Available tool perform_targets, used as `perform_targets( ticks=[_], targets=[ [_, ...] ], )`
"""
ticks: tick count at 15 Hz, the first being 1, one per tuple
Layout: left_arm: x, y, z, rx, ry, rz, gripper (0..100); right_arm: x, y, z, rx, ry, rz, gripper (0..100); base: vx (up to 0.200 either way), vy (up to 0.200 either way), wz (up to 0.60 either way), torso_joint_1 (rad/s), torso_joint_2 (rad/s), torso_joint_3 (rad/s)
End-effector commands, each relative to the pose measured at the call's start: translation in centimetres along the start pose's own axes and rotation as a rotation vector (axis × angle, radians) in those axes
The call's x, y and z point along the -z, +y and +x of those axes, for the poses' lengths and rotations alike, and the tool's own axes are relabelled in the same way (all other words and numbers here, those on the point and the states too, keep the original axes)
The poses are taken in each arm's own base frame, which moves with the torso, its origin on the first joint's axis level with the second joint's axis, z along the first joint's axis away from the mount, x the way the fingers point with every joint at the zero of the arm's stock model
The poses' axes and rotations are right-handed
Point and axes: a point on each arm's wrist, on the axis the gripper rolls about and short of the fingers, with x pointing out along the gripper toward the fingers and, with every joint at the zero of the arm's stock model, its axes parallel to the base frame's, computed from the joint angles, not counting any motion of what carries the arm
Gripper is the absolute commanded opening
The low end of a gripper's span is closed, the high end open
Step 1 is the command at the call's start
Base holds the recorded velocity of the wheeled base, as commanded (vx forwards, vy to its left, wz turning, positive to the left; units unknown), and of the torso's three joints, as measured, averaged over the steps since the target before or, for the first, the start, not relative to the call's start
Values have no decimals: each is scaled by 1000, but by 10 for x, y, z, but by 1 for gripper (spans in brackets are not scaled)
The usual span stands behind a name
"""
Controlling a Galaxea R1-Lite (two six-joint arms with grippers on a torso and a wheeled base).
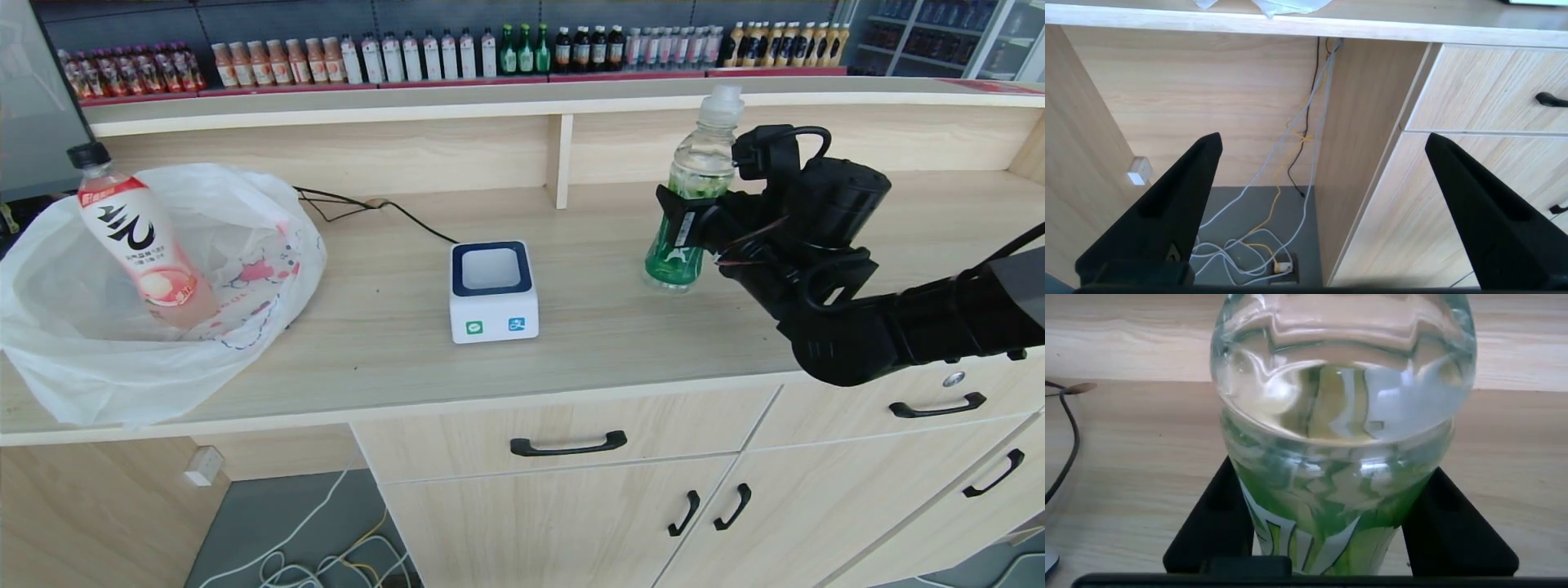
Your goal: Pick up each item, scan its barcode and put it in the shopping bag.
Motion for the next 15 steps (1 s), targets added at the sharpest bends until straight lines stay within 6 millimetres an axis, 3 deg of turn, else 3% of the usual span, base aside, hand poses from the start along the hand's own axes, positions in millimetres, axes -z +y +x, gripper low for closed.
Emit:
perform_targets(
  ticks=[1, 6, 12, 15],
  targets=[
    [0, 0, 0, 0, 0, -1, 100, -5, 0, -3, -1, -10, 1, 0, 0, 0, 0, 0, 0, 0],
    [0, 0, 0, 0, 0, -1, 100, -17, -3, -19, 0, -25, 0, 0, 0, 0, 0, 0, 0, 0],
    [0, 0, 0, 0, 0, -1, 100, -51, -8, -37, 3, -80, 1, 0, 0, 0, 0, 0, 0, 0],
    [0, 0, 0, 0, 0, -1, 100, -78, -12, -51, 4, -100, -16, 0, 0, 0, 0, 0, 0, 0]
  ],
)
